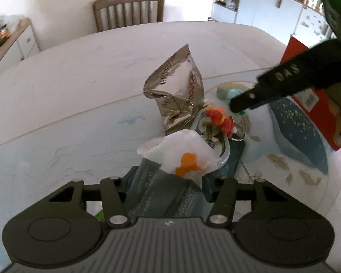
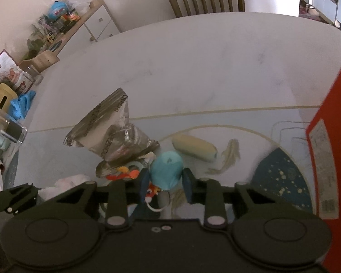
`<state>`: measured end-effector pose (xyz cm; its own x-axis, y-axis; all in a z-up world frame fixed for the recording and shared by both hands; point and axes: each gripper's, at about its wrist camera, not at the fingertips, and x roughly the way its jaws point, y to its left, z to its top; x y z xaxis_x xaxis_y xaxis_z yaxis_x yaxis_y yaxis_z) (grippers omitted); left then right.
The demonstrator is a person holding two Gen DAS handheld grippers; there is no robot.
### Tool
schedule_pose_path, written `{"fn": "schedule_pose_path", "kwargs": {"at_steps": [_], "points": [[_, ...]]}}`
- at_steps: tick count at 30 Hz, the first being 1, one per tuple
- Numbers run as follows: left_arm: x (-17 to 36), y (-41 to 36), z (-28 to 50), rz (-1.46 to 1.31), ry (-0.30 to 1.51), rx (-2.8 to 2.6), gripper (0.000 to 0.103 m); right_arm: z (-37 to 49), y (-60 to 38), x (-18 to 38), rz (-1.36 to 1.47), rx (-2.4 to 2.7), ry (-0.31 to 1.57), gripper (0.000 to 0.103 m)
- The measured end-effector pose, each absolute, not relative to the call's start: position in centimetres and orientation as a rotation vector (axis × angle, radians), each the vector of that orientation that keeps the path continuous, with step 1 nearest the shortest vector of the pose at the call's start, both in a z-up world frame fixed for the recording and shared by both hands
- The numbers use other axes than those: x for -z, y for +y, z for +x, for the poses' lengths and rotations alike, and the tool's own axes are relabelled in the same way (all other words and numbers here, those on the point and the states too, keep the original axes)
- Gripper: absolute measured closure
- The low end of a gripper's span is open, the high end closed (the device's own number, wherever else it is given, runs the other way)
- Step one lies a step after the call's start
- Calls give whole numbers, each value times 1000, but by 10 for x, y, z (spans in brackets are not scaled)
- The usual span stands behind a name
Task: Organize objects
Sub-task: 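Grasp the white plastic bag with the left tool while the right tool grasps the teal plush, then carry the white bag and teal plush into the box and open both tools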
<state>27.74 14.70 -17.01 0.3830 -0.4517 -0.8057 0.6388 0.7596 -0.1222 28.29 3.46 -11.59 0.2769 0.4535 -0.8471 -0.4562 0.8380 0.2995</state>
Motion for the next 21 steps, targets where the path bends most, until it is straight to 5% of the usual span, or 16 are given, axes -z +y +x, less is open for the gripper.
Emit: {"fn": "schedule_pose_path", "kwargs": {"at_steps": [21], "points": [[69, 122, 230, 138, 996, 681, 50, 206, -50, 39, -33, -667, 1032, 73]]}}
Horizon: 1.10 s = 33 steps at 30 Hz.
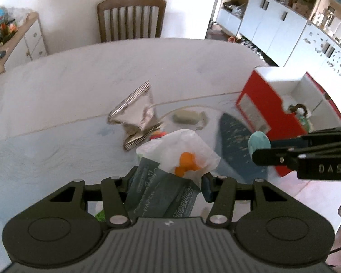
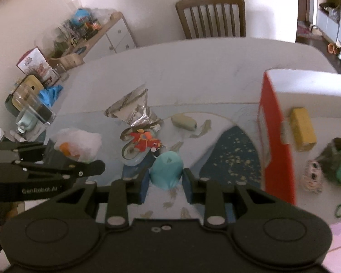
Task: Organize objects
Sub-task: 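Carry the white bag and teal plush into the box and open both tools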
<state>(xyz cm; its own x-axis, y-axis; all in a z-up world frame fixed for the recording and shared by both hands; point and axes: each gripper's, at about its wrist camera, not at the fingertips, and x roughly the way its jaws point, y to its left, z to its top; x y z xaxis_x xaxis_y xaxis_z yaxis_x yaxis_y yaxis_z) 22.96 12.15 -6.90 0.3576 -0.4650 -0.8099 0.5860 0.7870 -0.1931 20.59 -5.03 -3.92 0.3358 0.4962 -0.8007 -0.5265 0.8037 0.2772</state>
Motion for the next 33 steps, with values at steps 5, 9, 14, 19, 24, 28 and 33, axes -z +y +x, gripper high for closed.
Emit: {"fn": "schedule_pose_path", "kwargs": {"at_steps": [5, 9, 14, 19, 24, 28, 33], "points": [[47, 99, 213, 140, 959, 709, 50, 198, -75, 24, -6, -665, 996, 73], [30, 79, 203, 134, 931, 738, 50, 196, -97, 14, 12, -661, 971, 74], [20, 43, 192, 132, 904, 763, 50, 198, -129, 3, 10, -648, 936, 73], [14, 6, 180, 138, 892, 793, 50, 205, -161, -2, 11, -634, 915, 73], [11, -35, 170, 149, 886, 816, 50, 215, -196, -1, 11, -613, 903, 73], [11, -65, 164, 164, 882, 830, 50, 225, -224, 2, 18, -600, 903, 73], [14, -100, 158, 181, 886, 838, 49, 237, -254, 6, 23, -580, 905, 73]]}}
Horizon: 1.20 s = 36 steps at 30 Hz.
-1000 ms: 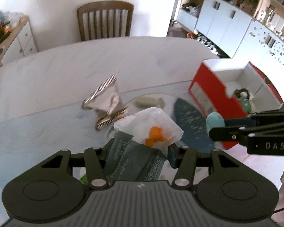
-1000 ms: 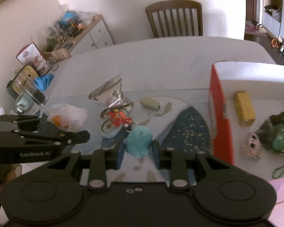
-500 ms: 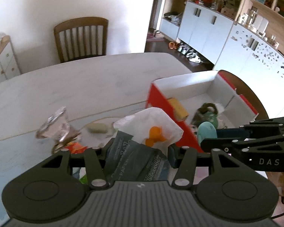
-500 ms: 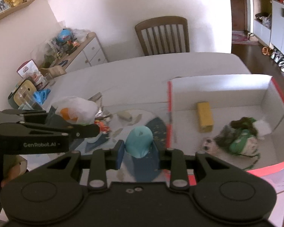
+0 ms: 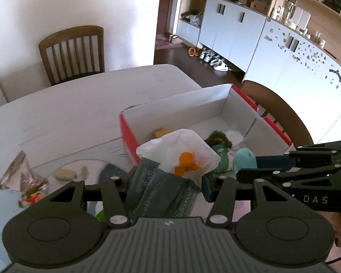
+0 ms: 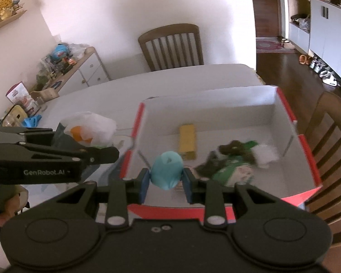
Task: Organize objects
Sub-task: 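Carry the white bag and teal plush into the box and open both tools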
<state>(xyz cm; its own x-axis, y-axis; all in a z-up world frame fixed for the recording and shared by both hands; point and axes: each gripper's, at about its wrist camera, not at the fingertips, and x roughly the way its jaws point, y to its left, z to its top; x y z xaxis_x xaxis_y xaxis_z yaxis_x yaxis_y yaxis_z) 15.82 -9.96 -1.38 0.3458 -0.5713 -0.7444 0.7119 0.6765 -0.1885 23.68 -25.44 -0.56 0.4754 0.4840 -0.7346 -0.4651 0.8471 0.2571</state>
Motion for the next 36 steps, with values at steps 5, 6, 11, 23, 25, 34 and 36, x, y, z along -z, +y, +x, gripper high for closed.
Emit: {"fn": "schedule_pose_path", "kwargs": {"at_steps": [5, 6, 11, 23, 25, 34, 36], "points": [[20, -131, 156, 207, 904, 840, 49, 249, -280, 11, 14, -558, 905, 73], [21, -136, 156, 214, 905, 840, 49, 252, -284, 12, 11, -553, 905, 73], [27, -167, 159, 246, 919, 841, 49, 266, -302, 20, -3, -530, 912, 73], [56, -234, 190, 328, 991, 809, 49, 296, -308, 47, -87, -491, 958, 73], [60, -243, 192, 350, 993, 810, 49, 300, -308, 52, -105, -485, 974, 73], [94, -279, 211, 426, 1065, 793, 49, 311, -303, 69, -155, -489, 1036, 73], [102, -283, 214, 442, 1086, 793, 49, 313, -304, 71, -158, -493, 1042, 73]]}}
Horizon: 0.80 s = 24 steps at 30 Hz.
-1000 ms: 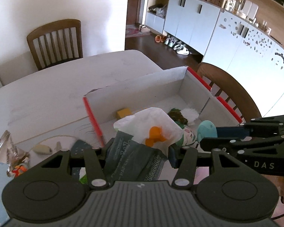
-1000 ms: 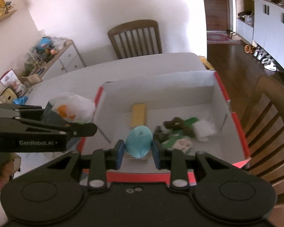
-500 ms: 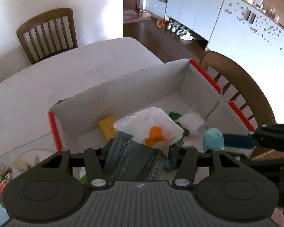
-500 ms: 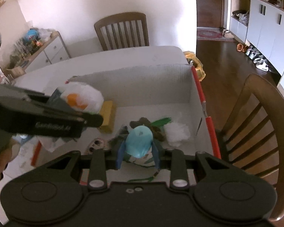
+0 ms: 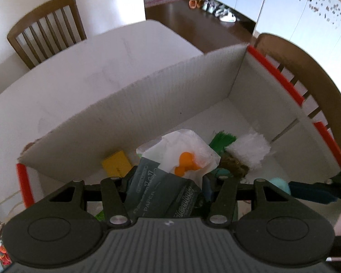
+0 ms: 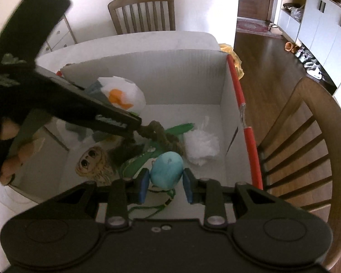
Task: Organize objects
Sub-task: 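Carry the white bag and teal plush into the box and open both tools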
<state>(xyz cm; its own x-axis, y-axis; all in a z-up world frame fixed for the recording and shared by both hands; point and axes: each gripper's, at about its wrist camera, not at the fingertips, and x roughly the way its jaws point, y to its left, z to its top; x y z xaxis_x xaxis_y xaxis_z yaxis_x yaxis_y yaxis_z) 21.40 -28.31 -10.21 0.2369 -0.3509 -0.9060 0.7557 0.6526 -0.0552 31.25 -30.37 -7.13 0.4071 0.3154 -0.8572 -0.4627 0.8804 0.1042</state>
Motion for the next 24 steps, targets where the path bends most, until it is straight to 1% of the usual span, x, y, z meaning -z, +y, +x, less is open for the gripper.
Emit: {"fn": "schedule_pose_path", "kwargs": {"at_steps": [9, 13, 16, 18, 22, 24], "points": [[115, -294, 211, 530, 1090, 819, 46, 319, -306, 79, -156, -496, 1062, 72], [114, -292, 212, 519, 1082, 830, 44, 318, -306, 76, -150, -501, 1063, 71], [111, -287, 211, 495, 1068, 838, 38, 317, -307, 74, -142, -506, 1058, 70], [107, -283, 210, 486, 1055, 841, 37, 315, -308, 72, -134, -505, 1053, 69], [99, -272, 205, 454, 1039, 851, 29, 310, -310, 68, -128, -505, 1043, 68], [95, -266, 202, 434, 1036, 855, 29, 307, -309, 65, -124, -506, 1037, 66]]}}
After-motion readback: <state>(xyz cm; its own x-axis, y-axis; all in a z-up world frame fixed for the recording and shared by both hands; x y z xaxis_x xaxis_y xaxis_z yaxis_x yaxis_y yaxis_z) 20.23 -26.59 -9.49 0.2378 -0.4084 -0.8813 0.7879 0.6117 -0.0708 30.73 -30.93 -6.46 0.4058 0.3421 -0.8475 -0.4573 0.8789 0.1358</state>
